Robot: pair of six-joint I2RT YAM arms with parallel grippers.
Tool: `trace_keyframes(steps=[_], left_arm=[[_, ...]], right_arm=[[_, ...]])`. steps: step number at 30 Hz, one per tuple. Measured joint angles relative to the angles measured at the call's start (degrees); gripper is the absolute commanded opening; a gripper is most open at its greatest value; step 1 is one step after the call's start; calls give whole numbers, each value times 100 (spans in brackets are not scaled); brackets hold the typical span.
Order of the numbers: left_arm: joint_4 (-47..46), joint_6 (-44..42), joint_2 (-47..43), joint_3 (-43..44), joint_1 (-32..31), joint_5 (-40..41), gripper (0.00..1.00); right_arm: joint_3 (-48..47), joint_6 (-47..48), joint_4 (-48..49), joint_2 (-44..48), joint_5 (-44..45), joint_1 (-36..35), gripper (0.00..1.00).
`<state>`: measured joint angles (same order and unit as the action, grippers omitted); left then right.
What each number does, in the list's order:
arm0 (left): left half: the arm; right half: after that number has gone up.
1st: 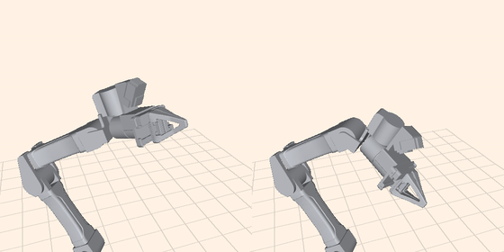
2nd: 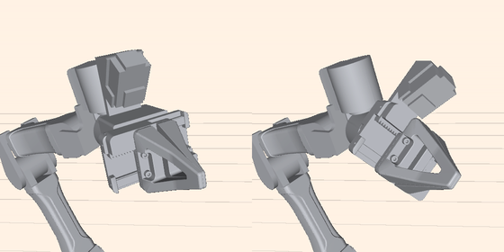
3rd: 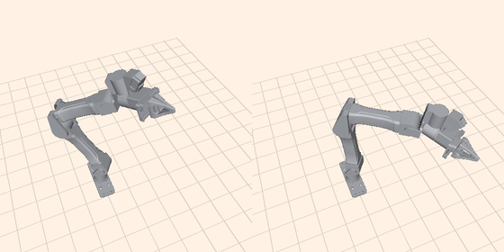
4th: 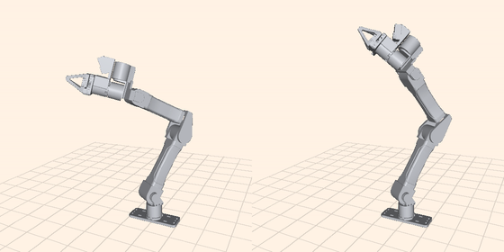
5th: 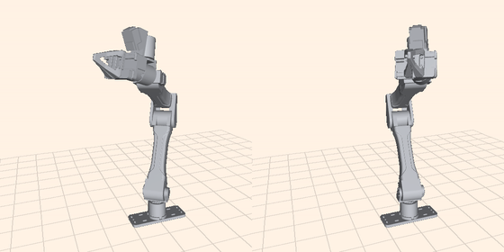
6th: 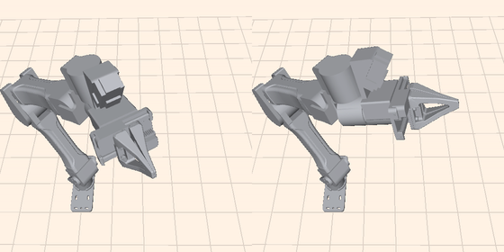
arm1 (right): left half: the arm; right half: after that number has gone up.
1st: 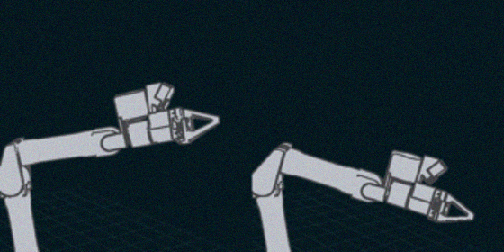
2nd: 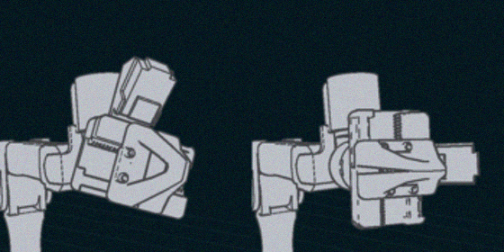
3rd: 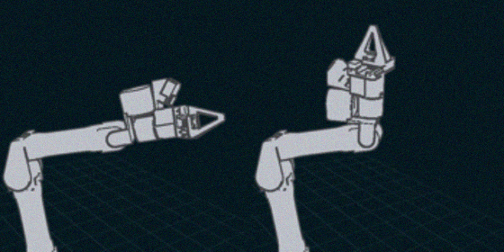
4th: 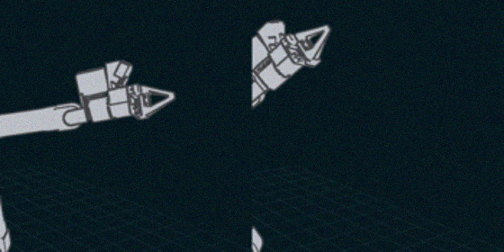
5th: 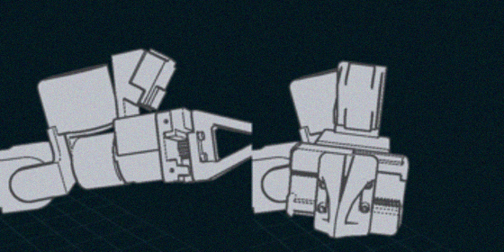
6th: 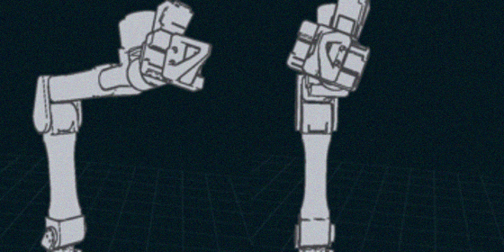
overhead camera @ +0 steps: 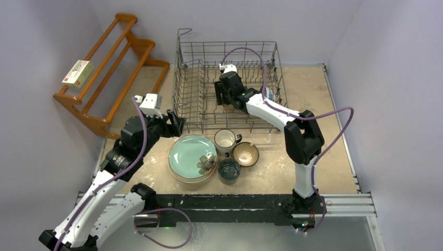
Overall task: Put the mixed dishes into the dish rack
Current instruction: Insert the bowl into the dish rack.
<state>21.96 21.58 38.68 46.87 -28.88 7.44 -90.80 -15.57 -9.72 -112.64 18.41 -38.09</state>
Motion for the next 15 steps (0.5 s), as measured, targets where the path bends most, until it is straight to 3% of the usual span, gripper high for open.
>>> trace_keyframes(steps=[15], left_arm=[[0, 0, 0, 0, 0, -17, 70]], right_arm=[[-133, -208, -133, 20, -92, 61, 0]])
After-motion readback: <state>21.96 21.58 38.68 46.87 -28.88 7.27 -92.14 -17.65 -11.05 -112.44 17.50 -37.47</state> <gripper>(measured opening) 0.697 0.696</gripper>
